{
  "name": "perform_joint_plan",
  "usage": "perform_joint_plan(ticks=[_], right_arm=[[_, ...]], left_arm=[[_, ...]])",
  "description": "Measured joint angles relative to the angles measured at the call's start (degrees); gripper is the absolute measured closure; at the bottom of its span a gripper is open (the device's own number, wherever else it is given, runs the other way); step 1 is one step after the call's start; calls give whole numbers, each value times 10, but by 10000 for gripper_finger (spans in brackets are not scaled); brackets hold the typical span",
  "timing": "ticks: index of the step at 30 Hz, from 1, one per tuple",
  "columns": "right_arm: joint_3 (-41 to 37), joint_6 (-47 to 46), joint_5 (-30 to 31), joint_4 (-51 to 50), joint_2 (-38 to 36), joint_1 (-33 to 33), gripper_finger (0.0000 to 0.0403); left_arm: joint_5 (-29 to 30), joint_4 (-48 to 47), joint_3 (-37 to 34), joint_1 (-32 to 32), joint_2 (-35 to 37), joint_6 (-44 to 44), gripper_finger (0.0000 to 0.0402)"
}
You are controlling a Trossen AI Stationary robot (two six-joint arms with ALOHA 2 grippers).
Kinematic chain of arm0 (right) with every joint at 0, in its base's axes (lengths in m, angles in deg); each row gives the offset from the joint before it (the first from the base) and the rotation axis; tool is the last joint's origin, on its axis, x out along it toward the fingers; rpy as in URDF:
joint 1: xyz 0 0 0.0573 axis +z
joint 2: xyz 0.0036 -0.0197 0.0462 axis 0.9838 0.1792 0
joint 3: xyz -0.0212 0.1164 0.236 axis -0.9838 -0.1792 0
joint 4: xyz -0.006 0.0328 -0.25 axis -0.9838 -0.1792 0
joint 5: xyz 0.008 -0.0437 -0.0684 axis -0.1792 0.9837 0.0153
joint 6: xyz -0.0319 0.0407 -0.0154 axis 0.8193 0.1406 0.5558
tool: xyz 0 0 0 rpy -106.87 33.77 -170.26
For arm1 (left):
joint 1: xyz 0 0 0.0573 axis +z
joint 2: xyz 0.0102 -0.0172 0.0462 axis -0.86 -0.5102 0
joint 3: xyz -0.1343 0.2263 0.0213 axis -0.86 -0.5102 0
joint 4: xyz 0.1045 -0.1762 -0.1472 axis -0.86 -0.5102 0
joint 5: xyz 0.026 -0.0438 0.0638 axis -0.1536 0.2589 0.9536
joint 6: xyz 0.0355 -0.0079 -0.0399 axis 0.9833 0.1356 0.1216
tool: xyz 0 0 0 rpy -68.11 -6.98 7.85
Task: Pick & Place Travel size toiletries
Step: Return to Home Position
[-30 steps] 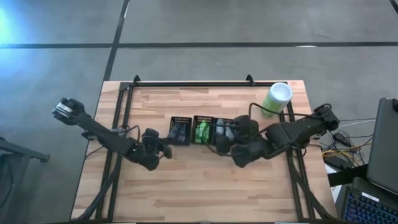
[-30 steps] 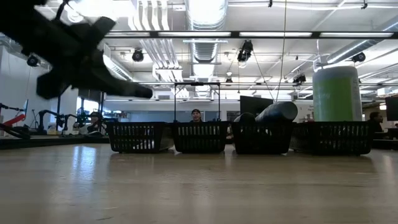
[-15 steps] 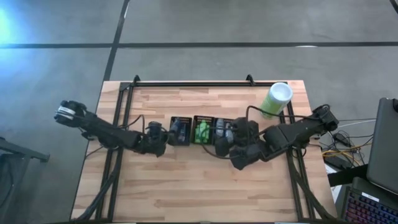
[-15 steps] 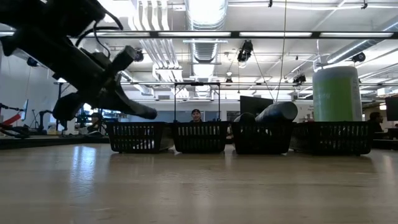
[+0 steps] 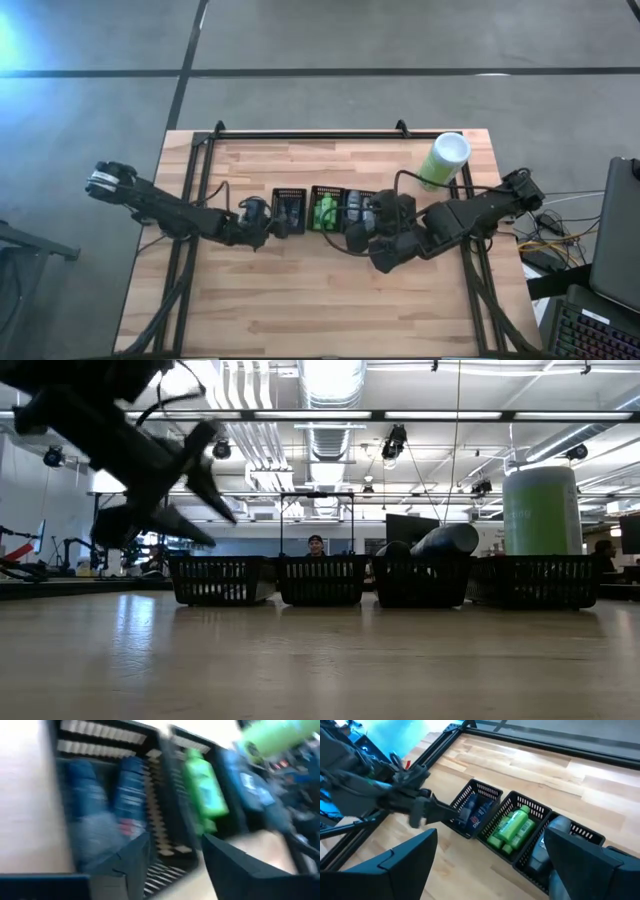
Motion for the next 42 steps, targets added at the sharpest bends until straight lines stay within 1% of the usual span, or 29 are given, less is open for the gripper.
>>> perform_joint_plan(ticks=[2, 3, 5, 7, 10, 12, 13, 15, 17, 20, 22, 26, 27, 29, 32, 35, 38, 42], right_arm=[[0, 3, -7, 0, 0, 0, 43], [0, 6, -16, 0, 0, 0, 42], [0, 24, -40, 0, 0, 0, 39], [0, 53, -67, -1, 0, 0, 40], [0, 88, -93, -5, 0, 0, 44], [0, 106, -114, -5, 0, 0, 49], [0, 111, -122, -4, 0, 0, 52], [0, 99, -132, 0, -1, 0, 58], [1, 76, -160, 2, -2, 0, 63], [3, 101, -183, 27, -2, 4, 72], [3, 147, -188, 86, -3, 7, 76], [-10, 279, -266, 257, -10, 5, 77], [-18, 306, -276, 291, -10, 2, 75], [-42, 331, -288, 323, -11, -9, 71], [-104, 307, -292, 325, -32, -32, 61], [-189, 300, -317, 396, -85, -47, 50], [-293, 315, -329, 529, -159, -50, 42], [-448, 371, -332, 755, -258, -53, 40]], left_arm=[[-26, 5, 16, -4, 16, 40, 206], [-37, 11, 25, -8, 27, 87, 202], [-52, 29, 47, -23, 48, 231, 199], [-75, 36, 74, -44, 68, 404, 199], [-82, 31, 111, -76, 92, 628, 200], [-81, 25, 128, -91, 104, 721, 199], [-81, 24, 137, -98, 110, 738, 200], [-81, 24, 150, -109, 123, 732, 200], [-82, 26, 162, -113, 136, 693, 199], [-95, 11, 169, -114, 156, 652, 200], [-122, 0, 168, -114, 174, 640, 199], [-193, 0, 162, -112, 205, 657, 200], [-200, 1, 158, -108, 210, 655, 199], [-203, -3, 144, -96, 223, 645, 199], [-211, -1, 104, -75, 249, 622, 200], [-243, 51, 53, -64, 290, 613, 200], [-258, 122, 3, -61, 343, 617, 199], [-256, 163, -57, -60, 421, 627, 200]])
